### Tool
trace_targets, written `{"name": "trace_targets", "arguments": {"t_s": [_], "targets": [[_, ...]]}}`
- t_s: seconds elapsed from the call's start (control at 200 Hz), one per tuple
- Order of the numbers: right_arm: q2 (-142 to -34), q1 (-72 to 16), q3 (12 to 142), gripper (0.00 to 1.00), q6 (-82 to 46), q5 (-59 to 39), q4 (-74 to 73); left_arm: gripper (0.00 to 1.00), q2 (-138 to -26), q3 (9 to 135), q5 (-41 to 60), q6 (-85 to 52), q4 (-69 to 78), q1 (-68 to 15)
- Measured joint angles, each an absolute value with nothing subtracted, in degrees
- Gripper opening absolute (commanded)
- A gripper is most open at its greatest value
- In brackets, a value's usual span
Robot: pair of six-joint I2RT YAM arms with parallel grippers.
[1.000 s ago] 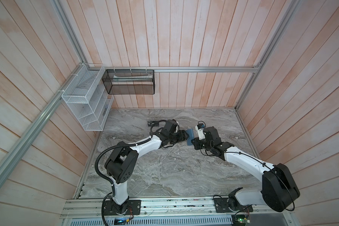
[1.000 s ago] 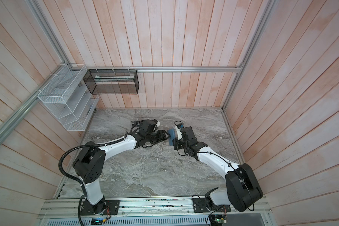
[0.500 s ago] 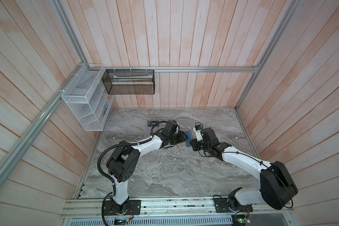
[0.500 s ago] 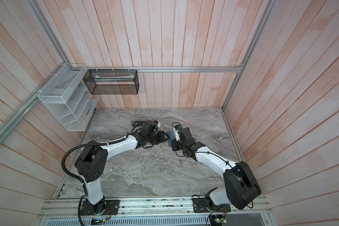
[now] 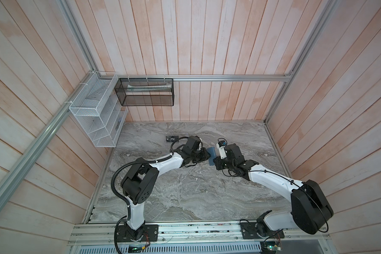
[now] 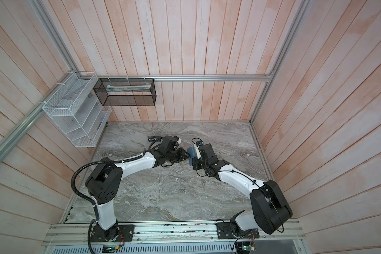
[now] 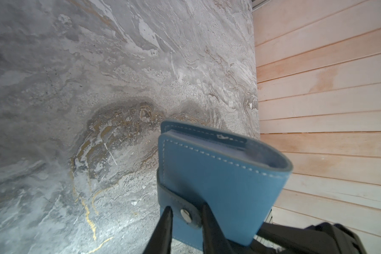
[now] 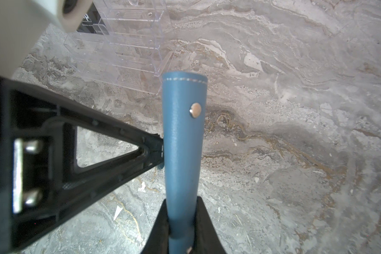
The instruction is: Take the credit cards out of the card holder
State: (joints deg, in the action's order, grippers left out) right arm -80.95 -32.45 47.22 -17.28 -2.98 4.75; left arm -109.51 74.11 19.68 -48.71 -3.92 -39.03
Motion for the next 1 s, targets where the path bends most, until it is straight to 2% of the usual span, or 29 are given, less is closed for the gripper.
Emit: {"name": "trace_targets", "arguments": {"t_s": [0.39, 0.545, 1.0], "targets": [[-81.21, -32.77, 47.33, 0.0, -16.25, -1.96, 4.89, 0.11, -109.67, 74.11, 19.88, -48.53, -3.68, -39.07], [-81.28, -32.77, 47.44, 0.0, -16.27, -1.5, 5.08, 0.03, -109.82, 74.11, 19.86, -48.18, -3.75, -39.07], [-81.73, -32.82, 48.12, 0.0, -16.29, -1.58, 5.91, 0.0, -109.82, 74.11, 19.84, -47.37, -4.21, -39.07]]}}
